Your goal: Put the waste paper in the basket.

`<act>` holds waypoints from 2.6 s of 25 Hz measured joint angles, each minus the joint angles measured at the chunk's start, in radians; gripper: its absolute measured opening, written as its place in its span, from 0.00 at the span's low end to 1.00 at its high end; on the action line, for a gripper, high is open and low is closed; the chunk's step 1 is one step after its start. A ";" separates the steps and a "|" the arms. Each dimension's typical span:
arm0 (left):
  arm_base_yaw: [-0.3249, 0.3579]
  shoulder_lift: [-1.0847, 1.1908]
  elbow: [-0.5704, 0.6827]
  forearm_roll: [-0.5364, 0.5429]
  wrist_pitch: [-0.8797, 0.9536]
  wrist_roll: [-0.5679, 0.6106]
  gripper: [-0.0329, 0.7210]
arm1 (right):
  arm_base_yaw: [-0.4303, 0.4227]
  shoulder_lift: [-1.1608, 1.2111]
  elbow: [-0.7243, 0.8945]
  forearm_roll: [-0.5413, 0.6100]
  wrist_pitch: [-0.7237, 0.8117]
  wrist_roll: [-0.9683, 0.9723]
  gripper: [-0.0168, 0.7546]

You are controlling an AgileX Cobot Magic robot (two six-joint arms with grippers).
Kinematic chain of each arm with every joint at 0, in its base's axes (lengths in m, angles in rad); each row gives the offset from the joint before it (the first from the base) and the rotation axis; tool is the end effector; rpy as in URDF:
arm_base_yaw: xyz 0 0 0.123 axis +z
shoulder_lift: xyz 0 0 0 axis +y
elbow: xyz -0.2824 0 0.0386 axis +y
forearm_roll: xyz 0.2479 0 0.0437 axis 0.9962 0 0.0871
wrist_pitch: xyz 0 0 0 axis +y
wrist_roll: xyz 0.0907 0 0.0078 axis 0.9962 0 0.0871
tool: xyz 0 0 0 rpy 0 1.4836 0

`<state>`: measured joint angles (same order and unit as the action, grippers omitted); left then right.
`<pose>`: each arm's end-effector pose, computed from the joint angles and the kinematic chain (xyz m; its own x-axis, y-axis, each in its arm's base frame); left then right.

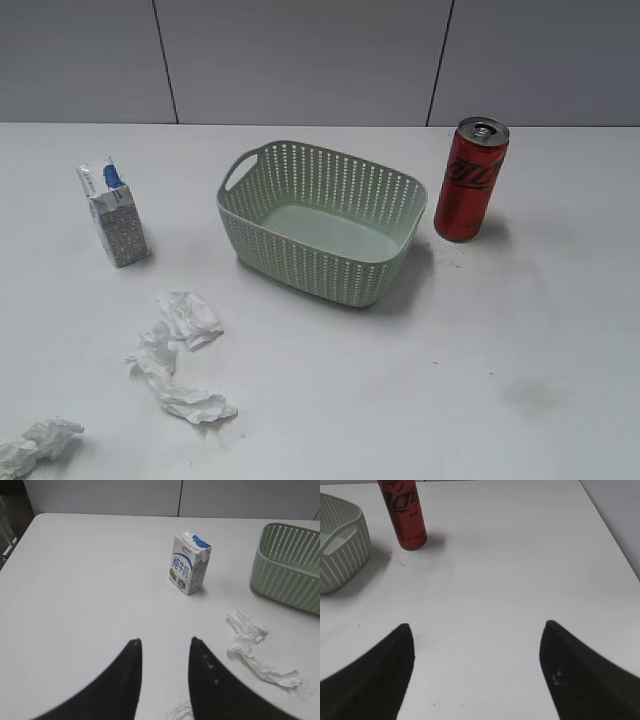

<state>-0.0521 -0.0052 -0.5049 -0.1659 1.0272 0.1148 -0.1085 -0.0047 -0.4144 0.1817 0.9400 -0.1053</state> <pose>-0.0062 -0.0126 0.2821 -0.4054 0.0493 -0.9128 0.1918 0.9809 -0.0322 0.0094 0.0123 0.2638 -0.4107 0.0474 -0.9106 -0.0239 0.9977 0.0627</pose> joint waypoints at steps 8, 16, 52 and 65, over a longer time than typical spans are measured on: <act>0.000 0.000 0.000 0.000 0.000 0.000 0.36 | 0.000 0.000 0.000 0.000 0.000 0.000 0.78; 0.000 0.000 0.000 0.000 0.000 0.000 0.36 | 0.000 0.000 0.000 0.000 0.000 0.000 0.78; 0.000 0.000 0.000 -0.001 -0.001 0.000 0.93 | 0.000 0.000 0.000 0.000 0.000 0.000 0.78; -0.079 0.437 -0.017 -0.120 0.012 0.208 0.92 | 0.000 0.000 0.000 0.000 0.000 0.000 0.78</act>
<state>-0.1315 0.4314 -0.5215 -0.2856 1.0389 0.3227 -0.1085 -0.0047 -0.4144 0.1817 0.9397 -0.1053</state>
